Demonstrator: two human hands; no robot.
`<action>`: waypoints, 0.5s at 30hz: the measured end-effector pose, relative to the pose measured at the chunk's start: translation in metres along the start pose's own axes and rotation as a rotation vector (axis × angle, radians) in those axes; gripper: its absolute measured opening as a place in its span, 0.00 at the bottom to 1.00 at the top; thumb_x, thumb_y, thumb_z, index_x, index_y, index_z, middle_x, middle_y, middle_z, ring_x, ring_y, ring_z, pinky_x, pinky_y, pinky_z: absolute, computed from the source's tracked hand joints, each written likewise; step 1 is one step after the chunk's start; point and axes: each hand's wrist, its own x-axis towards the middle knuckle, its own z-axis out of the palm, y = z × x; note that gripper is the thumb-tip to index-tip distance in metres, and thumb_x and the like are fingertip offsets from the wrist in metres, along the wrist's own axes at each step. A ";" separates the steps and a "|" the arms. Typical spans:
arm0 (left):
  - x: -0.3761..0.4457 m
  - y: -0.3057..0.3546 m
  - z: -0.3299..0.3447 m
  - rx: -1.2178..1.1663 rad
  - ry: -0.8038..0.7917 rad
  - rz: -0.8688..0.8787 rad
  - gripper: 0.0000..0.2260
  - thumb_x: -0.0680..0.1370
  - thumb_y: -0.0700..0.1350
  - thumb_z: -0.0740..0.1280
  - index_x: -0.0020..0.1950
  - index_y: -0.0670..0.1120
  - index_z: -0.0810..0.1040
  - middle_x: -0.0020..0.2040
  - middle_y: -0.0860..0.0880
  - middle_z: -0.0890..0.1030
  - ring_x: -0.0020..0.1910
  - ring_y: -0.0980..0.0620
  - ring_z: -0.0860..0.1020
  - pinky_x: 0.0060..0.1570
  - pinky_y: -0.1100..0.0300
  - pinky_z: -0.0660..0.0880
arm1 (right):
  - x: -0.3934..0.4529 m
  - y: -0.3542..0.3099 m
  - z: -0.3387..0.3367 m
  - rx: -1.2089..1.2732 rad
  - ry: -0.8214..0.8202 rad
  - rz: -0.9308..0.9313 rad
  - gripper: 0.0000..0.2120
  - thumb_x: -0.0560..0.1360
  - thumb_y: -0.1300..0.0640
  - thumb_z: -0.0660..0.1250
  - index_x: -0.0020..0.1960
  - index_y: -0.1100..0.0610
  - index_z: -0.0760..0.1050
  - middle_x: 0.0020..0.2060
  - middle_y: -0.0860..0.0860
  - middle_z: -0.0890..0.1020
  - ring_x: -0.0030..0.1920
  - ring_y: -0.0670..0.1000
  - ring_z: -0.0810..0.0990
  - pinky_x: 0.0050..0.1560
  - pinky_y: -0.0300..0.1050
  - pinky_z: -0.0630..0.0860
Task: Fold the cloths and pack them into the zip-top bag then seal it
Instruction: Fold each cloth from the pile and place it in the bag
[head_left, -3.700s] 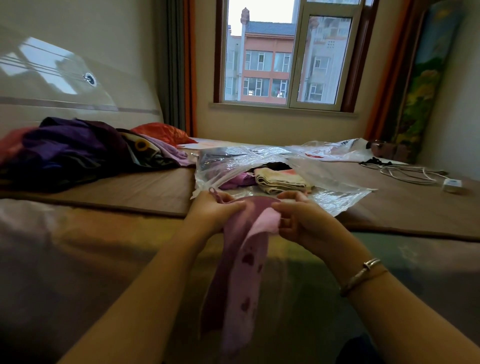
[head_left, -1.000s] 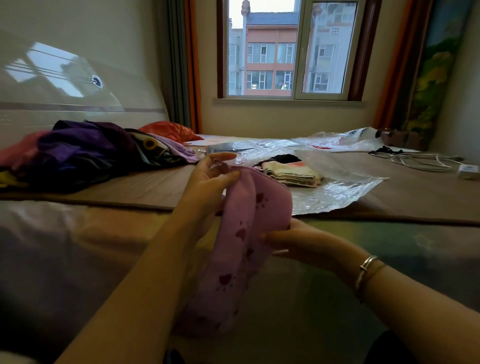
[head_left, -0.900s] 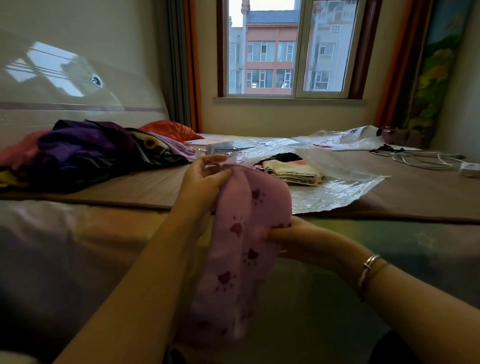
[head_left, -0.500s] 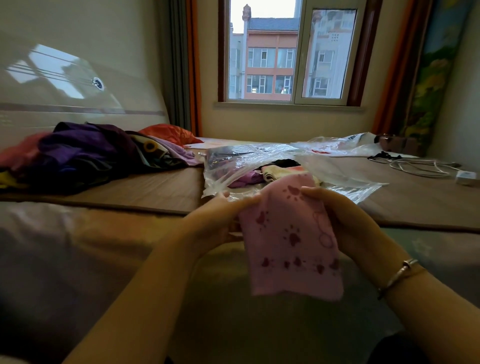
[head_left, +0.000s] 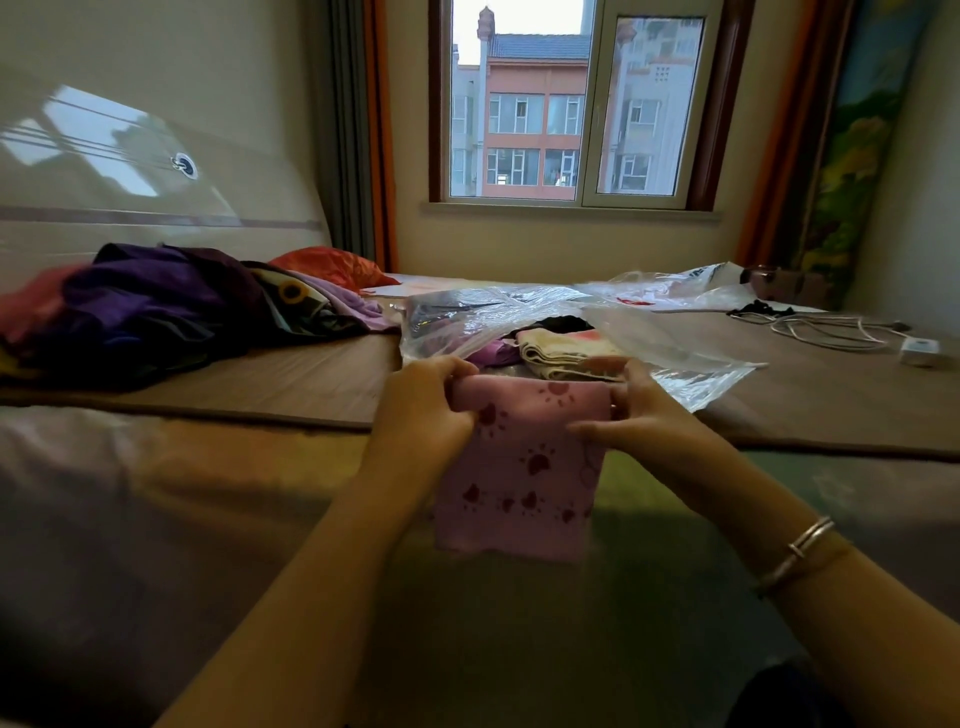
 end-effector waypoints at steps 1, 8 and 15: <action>-0.001 0.001 0.000 0.030 0.008 0.025 0.18 0.68 0.33 0.70 0.55 0.48 0.82 0.45 0.52 0.81 0.43 0.56 0.77 0.40 0.70 0.71 | 0.000 0.000 0.002 -0.099 -0.027 -0.018 0.27 0.71 0.71 0.70 0.66 0.56 0.66 0.52 0.52 0.76 0.49 0.48 0.78 0.43 0.39 0.79; 0.002 -0.003 -0.001 0.121 -0.002 0.083 0.11 0.71 0.36 0.70 0.51 0.48 0.83 0.46 0.49 0.80 0.44 0.54 0.77 0.34 0.73 0.68 | 0.003 0.003 -0.002 -0.661 0.177 -0.259 0.07 0.70 0.61 0.70 0.45 0.51 0.76 0.40 0.48 0.78 0.44 0.49 0.78 0.43 0.44 0.76; 0.014 0.002 0.021 -0.110 0.113 0.089 0.01 0.76 0.41 0.68 0.46 0.45 0.77 0.46 0.47 0.78 0.46 0.49 0.78 0.44 0.54 0.78 | 0.021 -0.002 -0.010 -0.083 0.294 -0.129 0.05 0.77 0.56 0.66 0.52 0.52 0.73 0.42 0.51 0.78 0.32 0.49 0.79 0.29 0.42 0.76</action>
